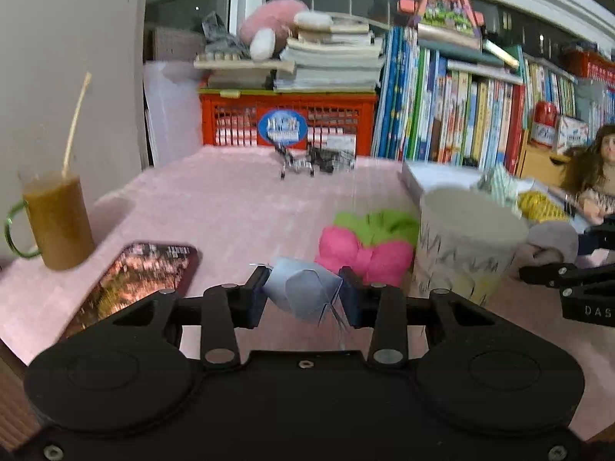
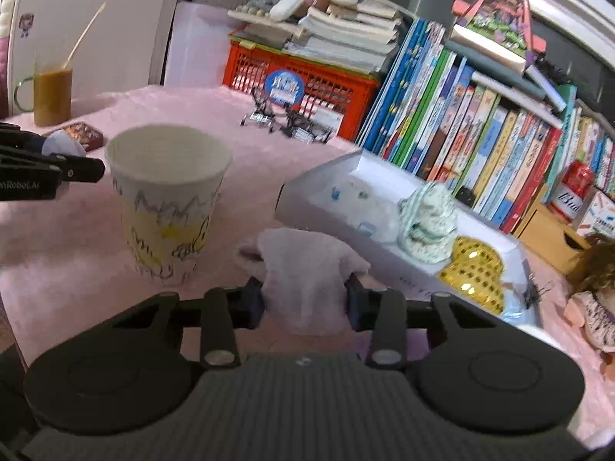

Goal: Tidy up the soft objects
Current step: 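Grasp the lavender cloth with the right tool while the left tool grasps the pale blue cloth, then carry both cloths into the white tray and open both tools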

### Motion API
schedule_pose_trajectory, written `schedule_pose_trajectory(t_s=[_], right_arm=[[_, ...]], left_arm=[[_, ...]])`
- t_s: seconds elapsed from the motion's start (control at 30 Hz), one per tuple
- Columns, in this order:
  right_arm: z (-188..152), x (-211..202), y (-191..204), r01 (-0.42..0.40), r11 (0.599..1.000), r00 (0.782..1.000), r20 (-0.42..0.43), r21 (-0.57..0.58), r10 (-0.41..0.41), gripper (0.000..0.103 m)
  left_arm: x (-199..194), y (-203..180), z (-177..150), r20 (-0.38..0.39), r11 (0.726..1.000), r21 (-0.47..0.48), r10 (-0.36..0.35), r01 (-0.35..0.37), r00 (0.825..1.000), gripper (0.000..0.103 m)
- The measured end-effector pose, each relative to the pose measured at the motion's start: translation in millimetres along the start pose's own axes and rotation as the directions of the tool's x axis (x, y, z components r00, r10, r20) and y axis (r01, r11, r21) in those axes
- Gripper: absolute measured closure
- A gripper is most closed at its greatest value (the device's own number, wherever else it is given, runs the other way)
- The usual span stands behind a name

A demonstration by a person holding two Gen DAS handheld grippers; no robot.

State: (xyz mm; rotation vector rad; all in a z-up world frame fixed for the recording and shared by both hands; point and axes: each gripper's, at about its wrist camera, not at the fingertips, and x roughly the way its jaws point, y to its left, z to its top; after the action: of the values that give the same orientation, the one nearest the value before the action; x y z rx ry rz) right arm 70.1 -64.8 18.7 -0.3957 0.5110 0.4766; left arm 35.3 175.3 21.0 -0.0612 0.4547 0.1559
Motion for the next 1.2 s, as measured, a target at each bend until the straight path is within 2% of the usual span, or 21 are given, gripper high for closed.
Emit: schedule_pose_trajectory(t_s=[0.17,0.33,0.57,0.8,0.9,0.93,1.07,1.2], right_arm=[[15.6,-19.3,-11.2,0.004,0.999,0.999,0.048,0.032,-0.005,0.059],[32.0,-39.2,-27.4,0.008,0.998,0.996,0.091,0.064,-0.014,0.059],[59.3,-53.7,-71.9,0.051,0.992,0.992,0.107,0.119,-0.064,0.058],[80.9,-50.4,-137.4,0.058,0.959,0.997,0.034,0.279,-0.070,0.057],[86.0,-40.6,-162.9,0.066,0.939,0.998,-0.004,0.336,-0.069,0.057],[87.6,-36.0,-171.0,0.069,0.933,0.998,-0.018,0.354,-0.067,0.057],[88.5,-10.4,-196.4,0.090,0.910,0.993,-0.102,0.404,-0.053,0.056],[82.8,15.1,-215.8,0.140,0.886,0.983,-0.170,0.441,-0.071,0.056]], left_arm=[[-14.7,-0.1,29.4,0.043,1.000,0.003,-0.025,0.025,0.999,0.066],[-24.6,-9.8,65.6,0.066,0.995,0.035,-0.092,0.090,0.994,0.066],[-21.8,-39.6,121.8,0.019,0.974,0.060,-0.221,0.220,0.975,0.066],[9.8,-89.4,172.0,-0.091,0.945,0.066,-0.315,0.321,0.945,0.066],[33.9,-107.5,188.5,-0.146,0.940,0.033,-0.330,0.338,0.933,0.066],[44.0,-113.3,193.4,-0.173,0.937,0.018,-0.342,0.350,0.924,0.066],[91.9,-135.9,206.5,-0.291,0.934,-0.058,-0.353,0.352,0.889,0.066],[137.7,-154.9,208.3,-0.365,0.945,-0.091,-0.325,0.314,0.872,0.066]])
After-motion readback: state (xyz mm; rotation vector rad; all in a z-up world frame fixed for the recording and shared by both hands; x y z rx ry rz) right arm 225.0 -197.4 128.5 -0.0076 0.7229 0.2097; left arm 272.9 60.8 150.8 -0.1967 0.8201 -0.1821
